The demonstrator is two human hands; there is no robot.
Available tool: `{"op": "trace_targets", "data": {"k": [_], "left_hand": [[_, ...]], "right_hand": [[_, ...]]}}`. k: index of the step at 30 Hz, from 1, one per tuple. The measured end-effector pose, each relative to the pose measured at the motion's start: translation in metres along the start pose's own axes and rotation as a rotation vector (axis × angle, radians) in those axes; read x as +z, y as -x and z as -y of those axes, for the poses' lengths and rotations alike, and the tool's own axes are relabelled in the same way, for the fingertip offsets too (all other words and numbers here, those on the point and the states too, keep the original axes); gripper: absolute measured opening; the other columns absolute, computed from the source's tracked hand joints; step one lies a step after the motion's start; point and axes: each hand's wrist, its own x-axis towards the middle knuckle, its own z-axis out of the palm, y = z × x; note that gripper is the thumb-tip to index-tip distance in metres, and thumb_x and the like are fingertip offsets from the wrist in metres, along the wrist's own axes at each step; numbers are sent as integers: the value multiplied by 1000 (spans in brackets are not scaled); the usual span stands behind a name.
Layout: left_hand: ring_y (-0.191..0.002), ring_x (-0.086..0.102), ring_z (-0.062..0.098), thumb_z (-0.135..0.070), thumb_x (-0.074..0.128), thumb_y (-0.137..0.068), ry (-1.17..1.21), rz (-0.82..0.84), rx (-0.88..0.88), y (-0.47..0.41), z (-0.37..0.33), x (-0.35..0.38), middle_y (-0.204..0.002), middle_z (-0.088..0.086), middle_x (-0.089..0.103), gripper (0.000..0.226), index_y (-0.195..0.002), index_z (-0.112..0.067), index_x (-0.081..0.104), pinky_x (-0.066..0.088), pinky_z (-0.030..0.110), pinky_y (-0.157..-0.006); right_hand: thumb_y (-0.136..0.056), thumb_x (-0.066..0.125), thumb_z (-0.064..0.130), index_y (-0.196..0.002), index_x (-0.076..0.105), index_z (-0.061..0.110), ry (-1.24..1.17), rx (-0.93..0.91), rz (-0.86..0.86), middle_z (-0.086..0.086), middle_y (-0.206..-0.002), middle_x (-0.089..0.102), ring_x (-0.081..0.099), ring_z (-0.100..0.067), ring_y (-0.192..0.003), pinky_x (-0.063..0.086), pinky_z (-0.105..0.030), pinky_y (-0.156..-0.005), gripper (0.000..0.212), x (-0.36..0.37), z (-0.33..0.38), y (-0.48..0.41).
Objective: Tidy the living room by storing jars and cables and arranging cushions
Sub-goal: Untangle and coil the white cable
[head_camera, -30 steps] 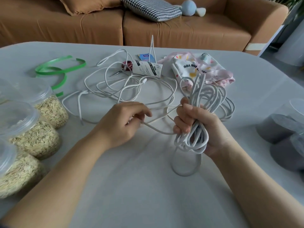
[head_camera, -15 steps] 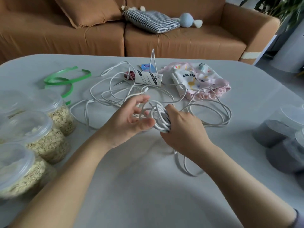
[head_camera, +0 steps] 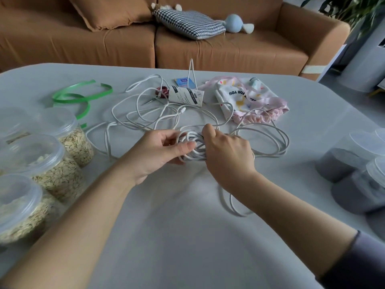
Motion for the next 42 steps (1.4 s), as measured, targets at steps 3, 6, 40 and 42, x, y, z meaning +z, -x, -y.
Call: {"op": "trace_targets", "data": {"k": [3, 6, 40, 42], "left_hand": [[-66, 64, 12, 1, 66, -86, -13, -156, -57, -2, 0, 8, -81, 9, 67, 13, -92, -9, 71, 56, 24, -55], [-66, 65, 14, 4, 64, -86, -41, -197, -59, -3, 0, 7, -82, 10, 68, 17, -91, -11, 71, 57, 26, -55], [-96, 62, 23, -14, 58, -84, -1132, -117, 709, -15, 28, -14, -90, -2, 68, 7, -87, -13, 65, 32, 28, -102], [-80, 59, 24, -10, 60, -84, -1109, -183, 740, -15, 25, -19, -82, -1, 64, 3, -84, -11, 63, 42, 37, -93]], "right_hand": [[-50, 59, -1, -68, 51, 14, -4, -39, -109, 3, -45, 46, 47, -21, -33, 15, -19, -47, 25, 12, 2, 2], [-61, 48, 2, -72, 52, 14, -17, -37, -177, 2, -49, 48, 48, -22, -37, 21, -23, -49, 17, 16, 2, 3], [-75, 66, 5, -56, 43, 19, -2466, 517, 621, 7, -49, 31, 39, -6, -39, 45, -22, -47, 33, -11, -40, 5], [-85, 60, 7, -63, 39, 18, -2674, 502, 970, 7, -55, 31, 41, -7, -43, 47, -24, -52, 33, -4, -54, 5]]}}
